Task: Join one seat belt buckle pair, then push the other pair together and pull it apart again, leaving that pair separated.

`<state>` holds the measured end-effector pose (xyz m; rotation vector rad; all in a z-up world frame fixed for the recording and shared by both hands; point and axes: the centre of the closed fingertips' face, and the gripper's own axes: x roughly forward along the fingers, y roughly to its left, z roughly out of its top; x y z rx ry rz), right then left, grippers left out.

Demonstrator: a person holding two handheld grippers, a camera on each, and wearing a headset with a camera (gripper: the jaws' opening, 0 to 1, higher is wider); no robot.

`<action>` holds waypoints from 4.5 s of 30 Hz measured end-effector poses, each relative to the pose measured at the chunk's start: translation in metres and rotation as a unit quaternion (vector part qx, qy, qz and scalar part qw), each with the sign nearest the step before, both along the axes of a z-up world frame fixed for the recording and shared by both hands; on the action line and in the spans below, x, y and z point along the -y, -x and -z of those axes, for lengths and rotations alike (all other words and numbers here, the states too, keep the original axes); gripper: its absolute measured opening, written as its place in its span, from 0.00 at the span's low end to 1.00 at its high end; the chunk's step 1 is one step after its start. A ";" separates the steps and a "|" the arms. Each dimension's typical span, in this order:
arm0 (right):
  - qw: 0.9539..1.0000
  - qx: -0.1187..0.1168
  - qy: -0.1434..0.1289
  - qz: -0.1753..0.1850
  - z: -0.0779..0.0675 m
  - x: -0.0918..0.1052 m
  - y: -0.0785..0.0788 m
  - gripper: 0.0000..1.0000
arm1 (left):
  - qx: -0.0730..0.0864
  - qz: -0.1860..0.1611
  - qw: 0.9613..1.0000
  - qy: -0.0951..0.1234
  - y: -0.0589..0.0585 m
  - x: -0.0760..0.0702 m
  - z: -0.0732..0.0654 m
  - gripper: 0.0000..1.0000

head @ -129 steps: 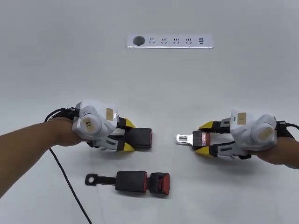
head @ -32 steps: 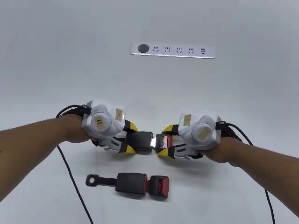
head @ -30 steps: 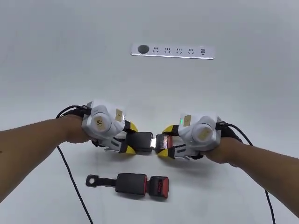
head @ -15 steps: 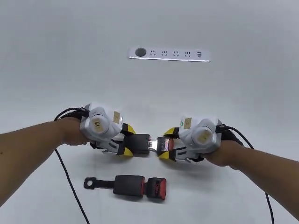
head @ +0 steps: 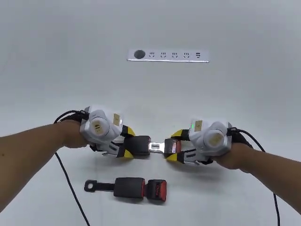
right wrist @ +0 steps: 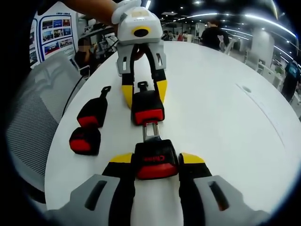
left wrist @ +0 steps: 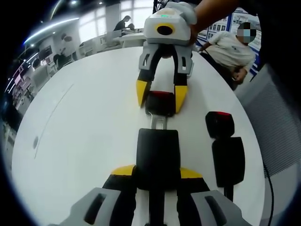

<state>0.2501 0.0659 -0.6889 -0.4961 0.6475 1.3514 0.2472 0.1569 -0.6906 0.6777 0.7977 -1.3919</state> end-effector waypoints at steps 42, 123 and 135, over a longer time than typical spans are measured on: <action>1.000 0.011 0.006 0.012 -0.002 0.091 0.012 0.35 | -0.004 -0.001 1.000 -0.013 -0.001 -0.002 0.002 0.34; 0.893 0.118 -0.137 0.412 -0.117 0.085 0.088 1.00 | 0.038 -0.452 0.864 0.216 0.102 -0.102 -0.120 1.00; 0.892 0.135 -0.127 0.412 -0.121 0.086 0.096 0.99 | 0.057 -0.454 0.860 0.225 0.105 -0.120 -0.129 1.00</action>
